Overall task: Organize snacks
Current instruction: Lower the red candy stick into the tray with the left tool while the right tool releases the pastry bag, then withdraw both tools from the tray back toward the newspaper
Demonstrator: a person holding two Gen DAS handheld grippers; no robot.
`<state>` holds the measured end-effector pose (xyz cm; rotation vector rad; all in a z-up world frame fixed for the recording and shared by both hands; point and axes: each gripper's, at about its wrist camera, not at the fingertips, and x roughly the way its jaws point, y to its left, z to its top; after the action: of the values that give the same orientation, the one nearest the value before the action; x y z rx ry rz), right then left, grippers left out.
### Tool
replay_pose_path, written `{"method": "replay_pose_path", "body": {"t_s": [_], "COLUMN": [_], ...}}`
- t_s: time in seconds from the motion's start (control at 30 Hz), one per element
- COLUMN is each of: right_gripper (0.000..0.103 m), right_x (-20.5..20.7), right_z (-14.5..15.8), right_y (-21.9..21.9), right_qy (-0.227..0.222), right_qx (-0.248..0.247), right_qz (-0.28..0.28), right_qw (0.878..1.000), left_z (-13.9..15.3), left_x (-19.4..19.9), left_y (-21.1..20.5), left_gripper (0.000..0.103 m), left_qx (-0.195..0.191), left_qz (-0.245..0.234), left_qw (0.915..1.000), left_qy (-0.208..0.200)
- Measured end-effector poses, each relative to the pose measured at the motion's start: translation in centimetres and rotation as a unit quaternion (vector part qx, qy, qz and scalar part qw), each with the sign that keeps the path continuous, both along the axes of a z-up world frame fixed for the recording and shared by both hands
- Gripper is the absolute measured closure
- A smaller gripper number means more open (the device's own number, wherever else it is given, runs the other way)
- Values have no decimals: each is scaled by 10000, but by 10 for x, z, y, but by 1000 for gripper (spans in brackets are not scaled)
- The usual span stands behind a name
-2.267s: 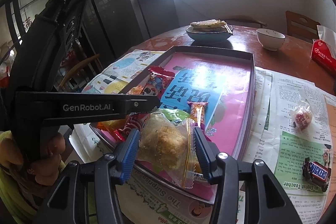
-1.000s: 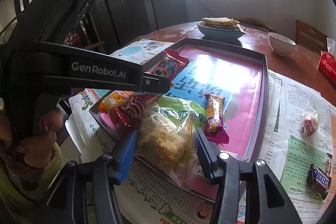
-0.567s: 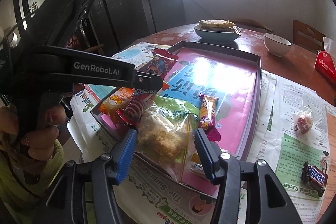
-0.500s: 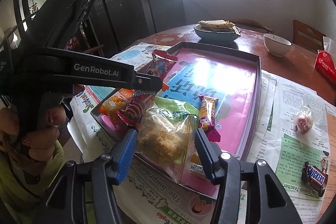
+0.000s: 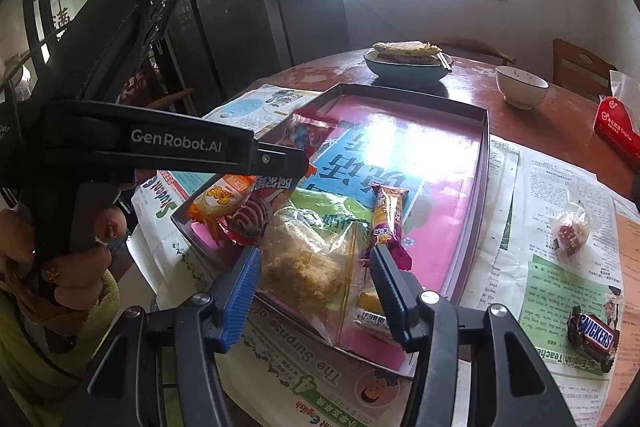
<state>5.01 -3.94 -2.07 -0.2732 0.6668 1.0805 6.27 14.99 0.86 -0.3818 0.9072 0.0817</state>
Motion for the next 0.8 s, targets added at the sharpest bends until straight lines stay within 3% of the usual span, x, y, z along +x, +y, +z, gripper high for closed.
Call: {"method": "replay_pose_path", "body": {"t_s": [0.8], "right_gripper": [34], "right_x": [-1], "right_z": [13], "right_y": [-11], "right_qy": [-190], "right_qx": [95], "right_qz": [-237], "right_qw": [9995], "left_z": [29], "left_x": [-17], "left_y": [-10], "left_gripper": [32], "left_qx": [211], "left_qz": [-14], "left_qw": [9991], "left_qy": [-359]}}
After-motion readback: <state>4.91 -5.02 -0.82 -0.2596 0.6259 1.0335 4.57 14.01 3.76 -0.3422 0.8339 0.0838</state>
